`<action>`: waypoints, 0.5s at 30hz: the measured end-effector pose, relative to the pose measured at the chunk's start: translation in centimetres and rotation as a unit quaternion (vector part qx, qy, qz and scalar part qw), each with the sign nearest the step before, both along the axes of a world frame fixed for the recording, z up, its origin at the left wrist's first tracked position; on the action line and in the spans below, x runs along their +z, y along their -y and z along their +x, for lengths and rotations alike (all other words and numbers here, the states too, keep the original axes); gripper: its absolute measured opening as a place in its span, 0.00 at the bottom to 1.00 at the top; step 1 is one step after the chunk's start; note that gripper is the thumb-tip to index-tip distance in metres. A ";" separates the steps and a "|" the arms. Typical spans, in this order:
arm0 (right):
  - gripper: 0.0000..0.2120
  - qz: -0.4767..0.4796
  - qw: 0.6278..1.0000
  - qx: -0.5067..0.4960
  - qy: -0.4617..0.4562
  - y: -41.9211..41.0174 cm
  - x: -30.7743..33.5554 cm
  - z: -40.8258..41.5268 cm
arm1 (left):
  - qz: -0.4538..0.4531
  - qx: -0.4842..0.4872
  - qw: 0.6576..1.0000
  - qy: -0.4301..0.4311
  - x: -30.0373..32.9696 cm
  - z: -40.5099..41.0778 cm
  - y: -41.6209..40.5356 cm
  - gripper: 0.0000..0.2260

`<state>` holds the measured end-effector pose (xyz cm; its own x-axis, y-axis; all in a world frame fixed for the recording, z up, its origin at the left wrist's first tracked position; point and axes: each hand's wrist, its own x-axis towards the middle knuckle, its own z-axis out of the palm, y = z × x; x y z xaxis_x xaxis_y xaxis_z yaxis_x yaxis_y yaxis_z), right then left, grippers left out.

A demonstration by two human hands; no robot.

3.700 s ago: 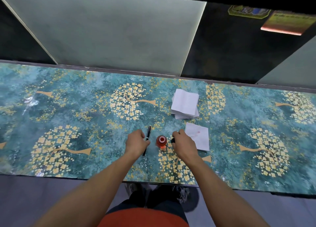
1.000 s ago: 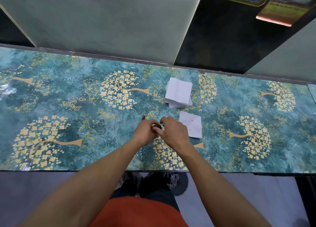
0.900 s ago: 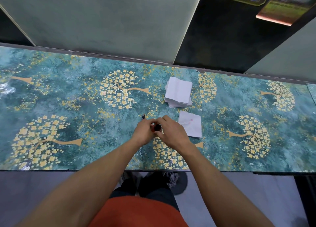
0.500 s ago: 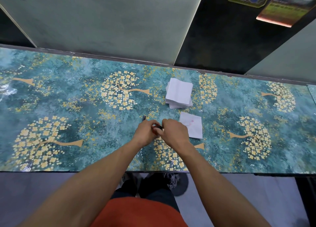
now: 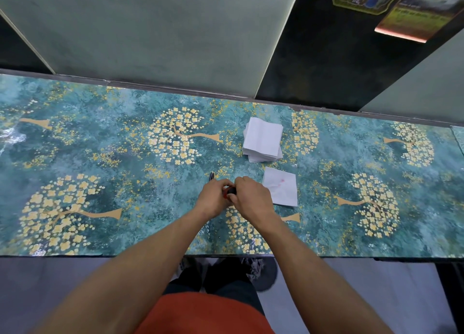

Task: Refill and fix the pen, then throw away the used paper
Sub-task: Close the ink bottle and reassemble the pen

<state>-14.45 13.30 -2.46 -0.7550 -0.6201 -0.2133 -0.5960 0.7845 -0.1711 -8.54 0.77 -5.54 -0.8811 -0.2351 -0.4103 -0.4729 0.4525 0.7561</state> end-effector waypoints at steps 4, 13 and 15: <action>0.15 0.008 1.000 -0.005 -0.007 0.3 0.0 0.1 | -0.002 0.001 1.000 0.000 0.0 0.0 0.0 0.17; 0.16 0.013 0.999 -0.030 0.003 0.6 0.3 0.7 | -0.010 0.001 1.000 -0.006 -0.1 0.1 -0.3 0.16; 0.16 0.007 0.999 -0.033 0.005 0.4 0.4 0.8 | -0.012 -0.001 1.000 -0.001 -0.2 0.1 -0.3 0.17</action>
<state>-13.65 12.89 -2.04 -0.7920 -0.5654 -0.2304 -0.5408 0.8248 -0.1651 -8.41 1.07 -5.73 -0.8825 -0.2437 -0.4022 -0.4702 0.4706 0.7466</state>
